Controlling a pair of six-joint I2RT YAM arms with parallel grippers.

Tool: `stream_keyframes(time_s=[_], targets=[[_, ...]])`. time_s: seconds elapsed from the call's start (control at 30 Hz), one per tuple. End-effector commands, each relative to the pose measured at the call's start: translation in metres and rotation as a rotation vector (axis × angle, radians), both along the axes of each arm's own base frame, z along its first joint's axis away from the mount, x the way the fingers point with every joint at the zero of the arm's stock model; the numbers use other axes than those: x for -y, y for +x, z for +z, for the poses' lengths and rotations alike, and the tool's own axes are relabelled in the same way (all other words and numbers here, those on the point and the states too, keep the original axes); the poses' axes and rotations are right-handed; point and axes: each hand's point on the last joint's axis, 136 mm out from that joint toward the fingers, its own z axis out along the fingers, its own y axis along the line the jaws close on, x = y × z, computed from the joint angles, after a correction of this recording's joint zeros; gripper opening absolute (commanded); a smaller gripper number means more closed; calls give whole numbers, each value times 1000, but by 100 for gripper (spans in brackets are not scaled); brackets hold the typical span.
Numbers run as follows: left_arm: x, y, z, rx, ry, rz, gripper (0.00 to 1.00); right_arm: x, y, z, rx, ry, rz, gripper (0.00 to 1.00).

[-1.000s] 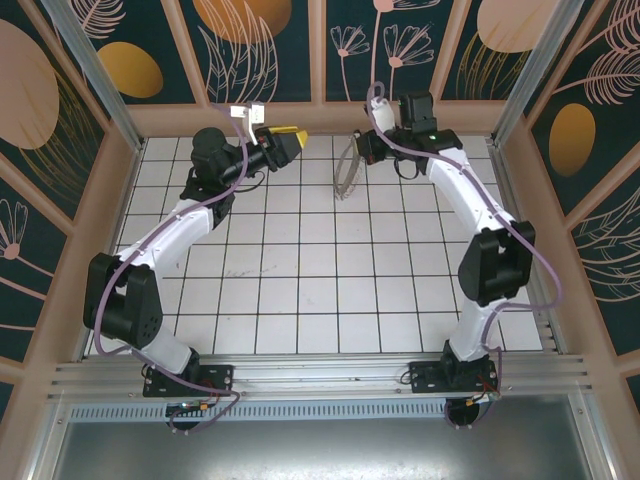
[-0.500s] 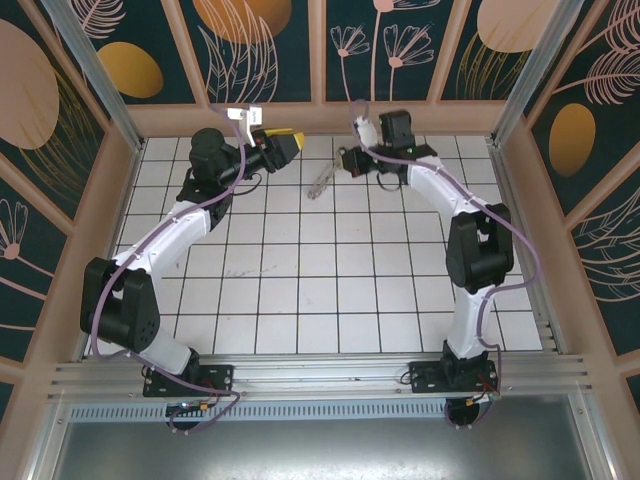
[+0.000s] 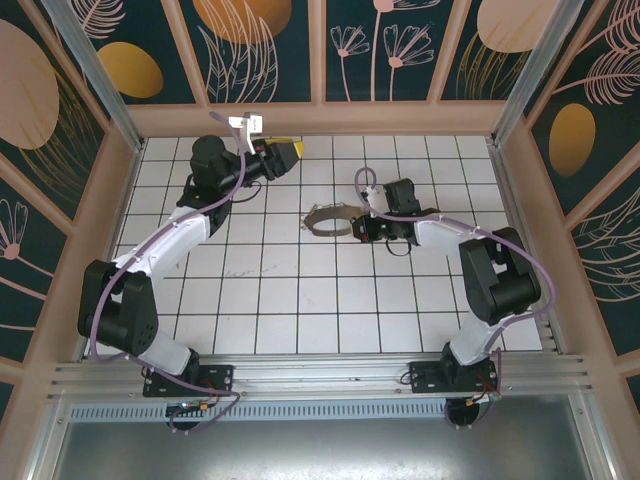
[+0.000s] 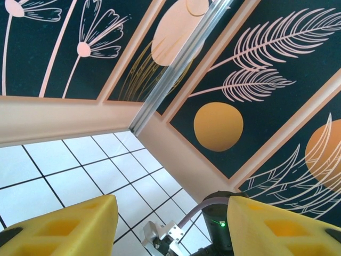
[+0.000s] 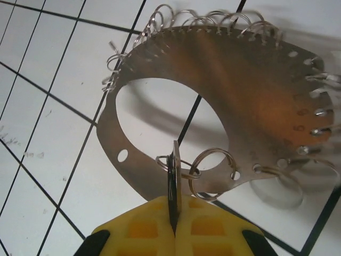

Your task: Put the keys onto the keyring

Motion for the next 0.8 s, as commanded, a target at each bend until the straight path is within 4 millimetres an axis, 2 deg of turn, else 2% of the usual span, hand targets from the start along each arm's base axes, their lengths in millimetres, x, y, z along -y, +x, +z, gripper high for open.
stream_keyframes(time_s=[0.0, 0.2, 0.47, 0.7, 0.73, 0.77], targets=[[-4, -11, 18, 52, -26, -16, 57, -7, -6, 4, 18, 30, -8, 0], [-4, -14, 19, 54, -21, -21, 57, -8, -34, -26, -66, 5, -10, 0], [-3, -13, 18, 52, -18, -27, 57, -12, -68, -50, -146, -17, 7, 0], [-1, -10, 17, 47, -19, -32, 57, -12, -86, -55, -173, -27, 25, 0], [-1, -10, 18, 47, -21, -35, 58, -13, -90, -54, -175, -30, 36, 2], [-1, -9, 17, 46, -21, -35, 58, -14, -95, -53, -178, -31, 48, 10]])
